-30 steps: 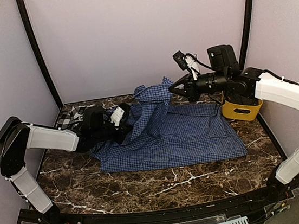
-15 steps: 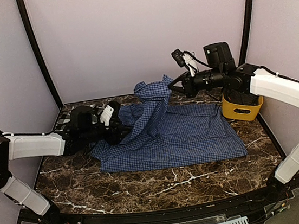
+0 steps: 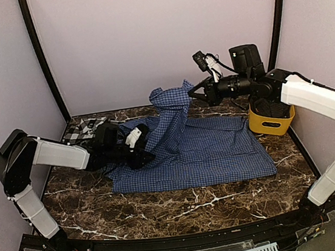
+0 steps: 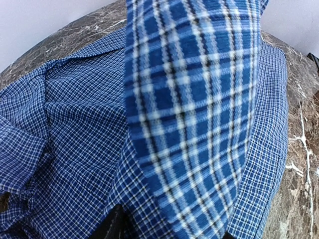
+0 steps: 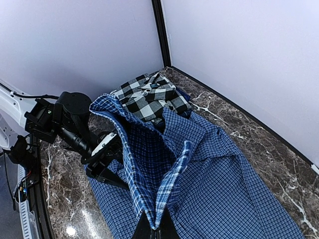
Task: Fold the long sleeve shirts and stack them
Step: Fold the sleeve of the 1/3-folded shirt.
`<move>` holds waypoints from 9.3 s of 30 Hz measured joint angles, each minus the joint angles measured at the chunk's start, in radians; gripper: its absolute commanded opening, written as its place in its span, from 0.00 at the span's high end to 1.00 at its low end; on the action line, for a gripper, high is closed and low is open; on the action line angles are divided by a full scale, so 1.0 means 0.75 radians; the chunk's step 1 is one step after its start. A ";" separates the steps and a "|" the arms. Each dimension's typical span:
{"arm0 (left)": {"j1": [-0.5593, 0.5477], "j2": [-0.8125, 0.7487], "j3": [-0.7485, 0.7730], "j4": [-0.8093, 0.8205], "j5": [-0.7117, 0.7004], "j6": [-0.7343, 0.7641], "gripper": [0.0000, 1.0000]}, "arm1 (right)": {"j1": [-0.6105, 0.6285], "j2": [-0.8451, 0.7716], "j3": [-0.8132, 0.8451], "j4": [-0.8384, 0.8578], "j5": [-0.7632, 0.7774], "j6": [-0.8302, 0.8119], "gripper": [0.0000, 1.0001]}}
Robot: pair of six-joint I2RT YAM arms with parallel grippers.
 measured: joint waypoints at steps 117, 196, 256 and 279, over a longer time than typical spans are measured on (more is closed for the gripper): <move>0.101 -0.144 -0.218 0.216 0.006 -0.498 0.30 | 0.462 0.406 -0.176 -0.272 0.774 0.468 0.34; 0.055 0.058 -0.043 0.187 -0.396 -0.072 0.74 | 0.510 0.433 0.372 -0.049 1.756 -0.733 1.00; 0.096 -0.086 -0.208 0.115 -0.104 -0.041 0.54 | 0.655 -0.229 -0.619 -0.360 1.130 0.524 0.25; 0.096 -0.112 -0.216 0.115 -0.098 -0.062 0.53 | 0.053 0.037 -0.744 0.051 0.492 0.842 0.54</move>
